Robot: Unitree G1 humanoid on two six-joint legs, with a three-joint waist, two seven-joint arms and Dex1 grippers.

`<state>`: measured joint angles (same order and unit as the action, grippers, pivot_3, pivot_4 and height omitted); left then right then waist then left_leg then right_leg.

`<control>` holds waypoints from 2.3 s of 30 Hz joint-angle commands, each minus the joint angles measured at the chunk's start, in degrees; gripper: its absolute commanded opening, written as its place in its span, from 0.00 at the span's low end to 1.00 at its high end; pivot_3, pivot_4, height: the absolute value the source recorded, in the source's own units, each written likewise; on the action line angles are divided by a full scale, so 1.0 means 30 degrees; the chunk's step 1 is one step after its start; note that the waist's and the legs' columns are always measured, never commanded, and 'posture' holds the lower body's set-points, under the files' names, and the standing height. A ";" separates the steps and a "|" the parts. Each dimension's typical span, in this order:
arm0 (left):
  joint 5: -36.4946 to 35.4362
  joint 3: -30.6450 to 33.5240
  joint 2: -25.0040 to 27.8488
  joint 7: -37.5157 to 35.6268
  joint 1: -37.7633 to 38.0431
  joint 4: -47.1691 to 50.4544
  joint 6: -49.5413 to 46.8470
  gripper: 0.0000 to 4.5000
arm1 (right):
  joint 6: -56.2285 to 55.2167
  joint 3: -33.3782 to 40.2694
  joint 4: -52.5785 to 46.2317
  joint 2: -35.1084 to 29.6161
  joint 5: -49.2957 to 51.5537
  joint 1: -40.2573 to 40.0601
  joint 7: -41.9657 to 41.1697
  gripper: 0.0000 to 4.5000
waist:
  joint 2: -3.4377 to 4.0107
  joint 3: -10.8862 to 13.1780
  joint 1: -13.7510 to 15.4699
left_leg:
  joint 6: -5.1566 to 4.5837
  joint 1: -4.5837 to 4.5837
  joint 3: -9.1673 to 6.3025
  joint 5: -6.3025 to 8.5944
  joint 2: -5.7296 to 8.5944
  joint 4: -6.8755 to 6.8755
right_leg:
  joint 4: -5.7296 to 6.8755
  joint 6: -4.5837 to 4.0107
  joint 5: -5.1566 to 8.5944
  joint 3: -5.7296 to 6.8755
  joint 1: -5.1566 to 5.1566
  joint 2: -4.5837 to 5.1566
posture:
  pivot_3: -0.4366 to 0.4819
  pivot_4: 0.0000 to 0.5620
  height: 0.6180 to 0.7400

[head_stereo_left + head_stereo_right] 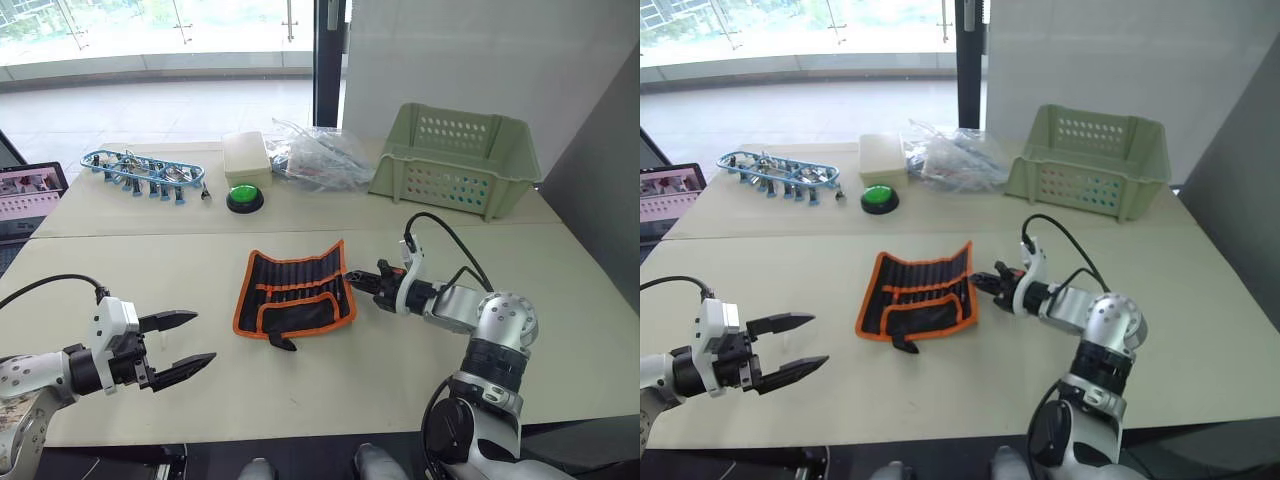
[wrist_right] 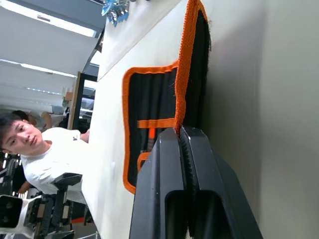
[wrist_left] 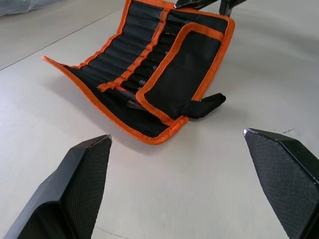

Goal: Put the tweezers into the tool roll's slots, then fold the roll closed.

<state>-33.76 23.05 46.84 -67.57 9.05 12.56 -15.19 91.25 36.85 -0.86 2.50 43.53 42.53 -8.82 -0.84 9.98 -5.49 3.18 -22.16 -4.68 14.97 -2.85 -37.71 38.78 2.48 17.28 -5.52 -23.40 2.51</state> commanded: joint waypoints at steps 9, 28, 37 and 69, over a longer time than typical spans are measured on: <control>0.0116 -0.0079 0.0219 -0.0396 -0.0340 -0.0137 0.0381 1.00 | -0.0720 -0.1516 -0.2509 0.4563 -0.0091 0.0950 0.3970 0.00 | 0.0013 0.0008 -0.0013 | 0.0000 -0.0087 0.0003 -0.0001 0.0008 -0.0003 | 0.0037 -0.0002 -0.0002 -0.0007 -0.0114 0.0009 | 0.48 0.27 0.78; 0.0184 -0.0099 0.0486 -0.0642 -0.0798 -0.0357 0.0086 1.00 | -0.6568 -1.3386 -0.5369 -0.1225 -0.1225 -0.0507 0.0720 0.00 | 0.0012 0.0006 -0.0130 | 0.0002 -0.0174 0.0010 -0.0007 -0.0003 -0.0002 | 0.0099 -0.0012 -0.0007 -0.0005 -0.0266 0.0000 | 0.48 0.27 0.78; 0.0126 -0.0260 0.0554 -0.0586 -0.0898 -0.0205 -0.0188 1.00 | -0.9819 -1.6761 -0.4451 -0.1665 -0.4559 -0.2017 0.0336 0.00 | -0.0011 -0.0006 -0.0102 | 0.0007 -0.0203 0.0005 -0.0010 0.0004 -0.0026 | 0.0094 -0.0012 -0.0008 -0.0003 -0.0282 0.0007 | 0.48 0.27 0.78; -0.0151 -0.0147 0.0271 -0.0022 -0.0541 0.0268 -0.0555 1.00 | -1.4250 -1.5280 -0.2334 -0.2468 -0.6041 -0.1751 -0.5107 0.64 | -0.0016 -0.0009 0.0005 | 0.0035 -0.0156 0.0005 -0.0028 0.0009 -0.0033 | 0.0135 -0.0019 -0.0013 0.0001 -0.0248 0.0013 | 0.48 0.27 0.78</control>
<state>-33.04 21.50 47.73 -68.12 7.61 11.74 -16.59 51.93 -8.24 -5.73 -5.15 24.44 36.80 -20.58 -0.89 9.96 -5.48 3.29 -22.62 -4.66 14.89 -2.83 -37.80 39.19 2.43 17.24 -5.51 -24.14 2.54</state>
